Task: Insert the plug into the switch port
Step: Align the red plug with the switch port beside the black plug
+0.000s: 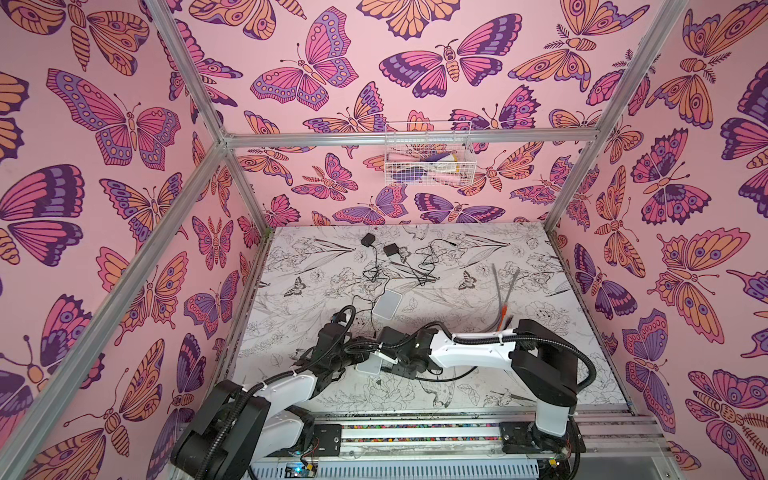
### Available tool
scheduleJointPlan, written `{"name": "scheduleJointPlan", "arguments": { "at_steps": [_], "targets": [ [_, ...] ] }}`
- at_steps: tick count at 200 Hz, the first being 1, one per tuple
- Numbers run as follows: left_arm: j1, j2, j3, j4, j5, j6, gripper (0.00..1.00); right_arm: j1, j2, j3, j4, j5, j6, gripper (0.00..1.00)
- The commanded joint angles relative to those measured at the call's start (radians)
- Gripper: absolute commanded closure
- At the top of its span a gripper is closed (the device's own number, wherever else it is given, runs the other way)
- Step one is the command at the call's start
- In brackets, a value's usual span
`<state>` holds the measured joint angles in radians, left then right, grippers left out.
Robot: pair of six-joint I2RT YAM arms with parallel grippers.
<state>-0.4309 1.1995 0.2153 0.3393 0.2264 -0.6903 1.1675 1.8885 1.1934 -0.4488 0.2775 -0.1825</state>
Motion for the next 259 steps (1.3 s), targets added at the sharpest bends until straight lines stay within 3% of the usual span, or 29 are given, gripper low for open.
{"name": "scheduleJointPlan", "arguments": {
  "at_steps": [1, 60, 110, 259],
  "targets": [
    [-0.02, 0.022, 0.001, -0.062, 0.02, 0.015, 0.57, 0.011, -0.002, 0.022, 0.09, 0.015, 0.014, 1.0],
    [-0.023, 0.011, -0.001, -0.06, 0.015, 0.02, 0.57, 0.012, -0.01, -0.009, 0.128, -0.026, 0.009, 1.0],
    [-0.023, 0.006, -0.004, -0.061, 0.008, 0.033, 0.57, 0.012, -0.025, -0.064, 0.172, 0.043, -0.014, 1.0],
    [-0.024, 0.017, 0.015, -0.079, -0.004, 0.051, 0.57, 0.025, -0.09, -0.136, 0.249, 0.008, -0.022, 1.0]
  ]
}}
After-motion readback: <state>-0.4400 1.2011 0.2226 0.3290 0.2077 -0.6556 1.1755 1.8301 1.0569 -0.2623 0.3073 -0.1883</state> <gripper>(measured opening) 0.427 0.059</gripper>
